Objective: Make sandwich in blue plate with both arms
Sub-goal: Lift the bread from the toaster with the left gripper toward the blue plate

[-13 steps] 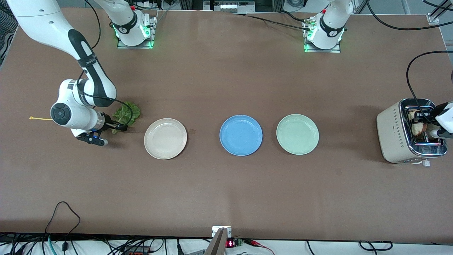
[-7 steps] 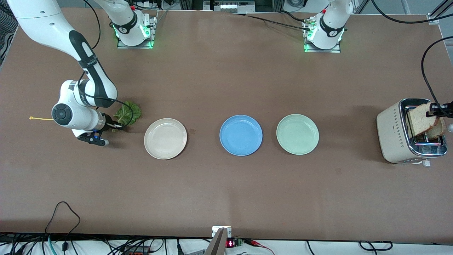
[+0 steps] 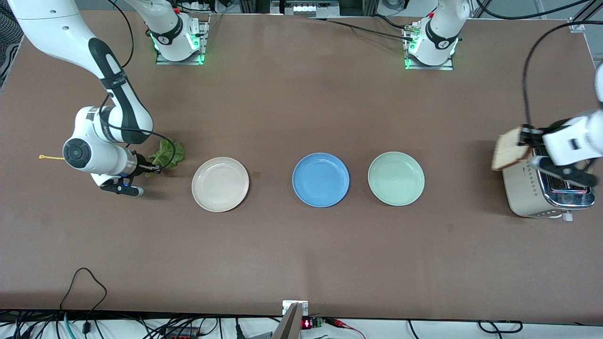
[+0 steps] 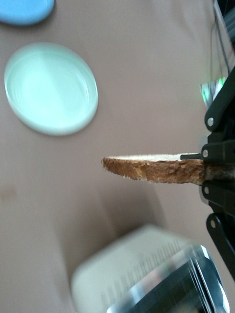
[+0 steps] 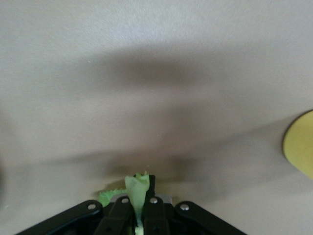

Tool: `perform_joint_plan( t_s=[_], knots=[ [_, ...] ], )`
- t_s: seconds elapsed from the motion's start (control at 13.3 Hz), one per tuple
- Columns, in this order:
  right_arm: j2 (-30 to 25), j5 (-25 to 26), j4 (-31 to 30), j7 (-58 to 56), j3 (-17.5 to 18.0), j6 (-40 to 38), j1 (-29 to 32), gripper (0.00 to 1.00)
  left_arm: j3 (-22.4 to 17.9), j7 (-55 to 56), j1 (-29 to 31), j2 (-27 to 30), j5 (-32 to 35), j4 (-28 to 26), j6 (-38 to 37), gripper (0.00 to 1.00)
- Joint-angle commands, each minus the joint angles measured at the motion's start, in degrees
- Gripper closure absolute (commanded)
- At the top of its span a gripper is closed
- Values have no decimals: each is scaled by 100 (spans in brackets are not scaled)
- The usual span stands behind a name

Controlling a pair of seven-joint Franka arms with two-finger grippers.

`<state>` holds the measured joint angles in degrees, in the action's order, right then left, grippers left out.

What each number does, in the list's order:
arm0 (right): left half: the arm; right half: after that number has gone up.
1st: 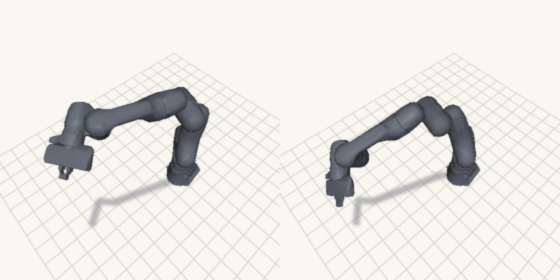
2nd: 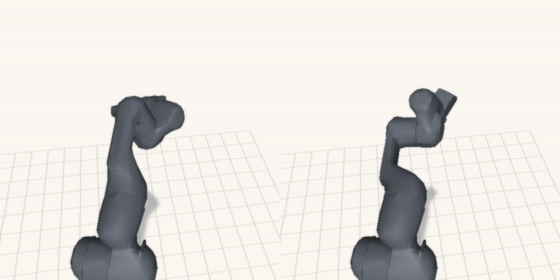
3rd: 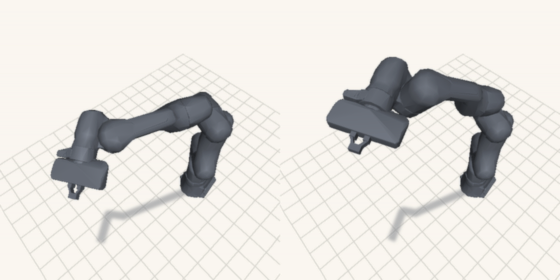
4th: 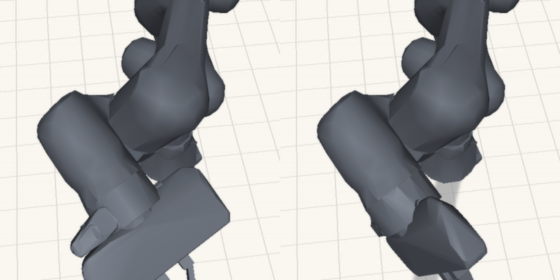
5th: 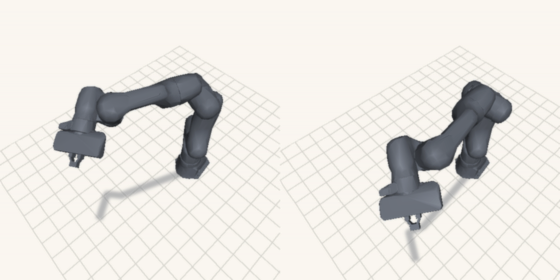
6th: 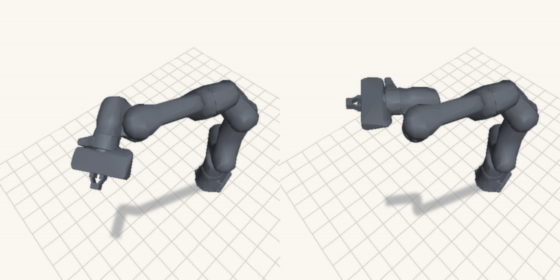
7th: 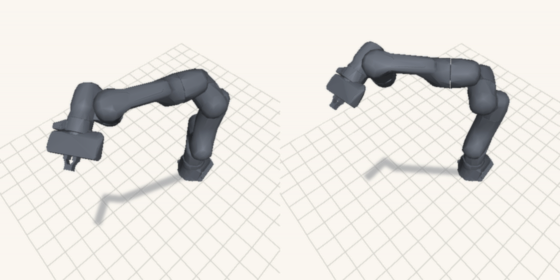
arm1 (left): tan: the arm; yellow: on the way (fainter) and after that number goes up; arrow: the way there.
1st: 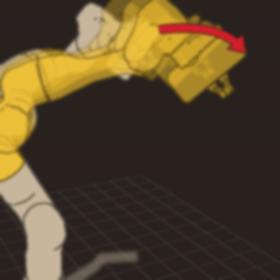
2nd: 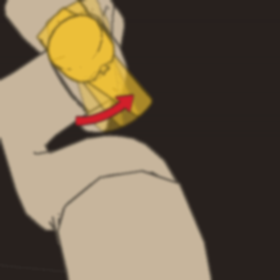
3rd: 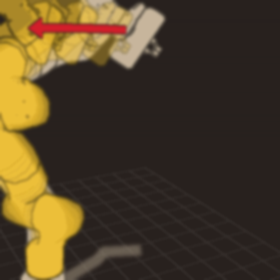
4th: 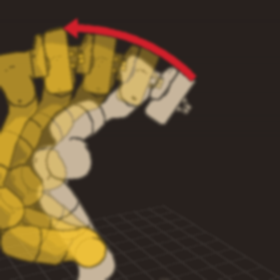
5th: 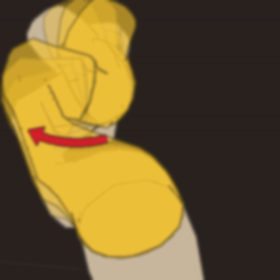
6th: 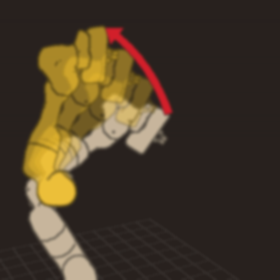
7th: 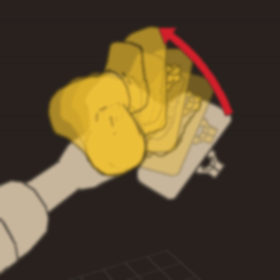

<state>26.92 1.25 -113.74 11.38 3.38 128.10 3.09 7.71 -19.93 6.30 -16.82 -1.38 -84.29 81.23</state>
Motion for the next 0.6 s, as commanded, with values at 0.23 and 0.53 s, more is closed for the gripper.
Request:
perform_joint_plan(
  t_s=[0.23, 0.53],
  knots=[
    [-380, -133, 1106, 468, 92, -1794, -185, 100, -15, 1103, -1242, -1199, -2178, 149, 233, 100],
    [-354, -719, 1451, 1882, 92, -2027, -992, 100, 2, 1448, -1946, -1710, -3707, 61, 1850, 99]
  ],
)
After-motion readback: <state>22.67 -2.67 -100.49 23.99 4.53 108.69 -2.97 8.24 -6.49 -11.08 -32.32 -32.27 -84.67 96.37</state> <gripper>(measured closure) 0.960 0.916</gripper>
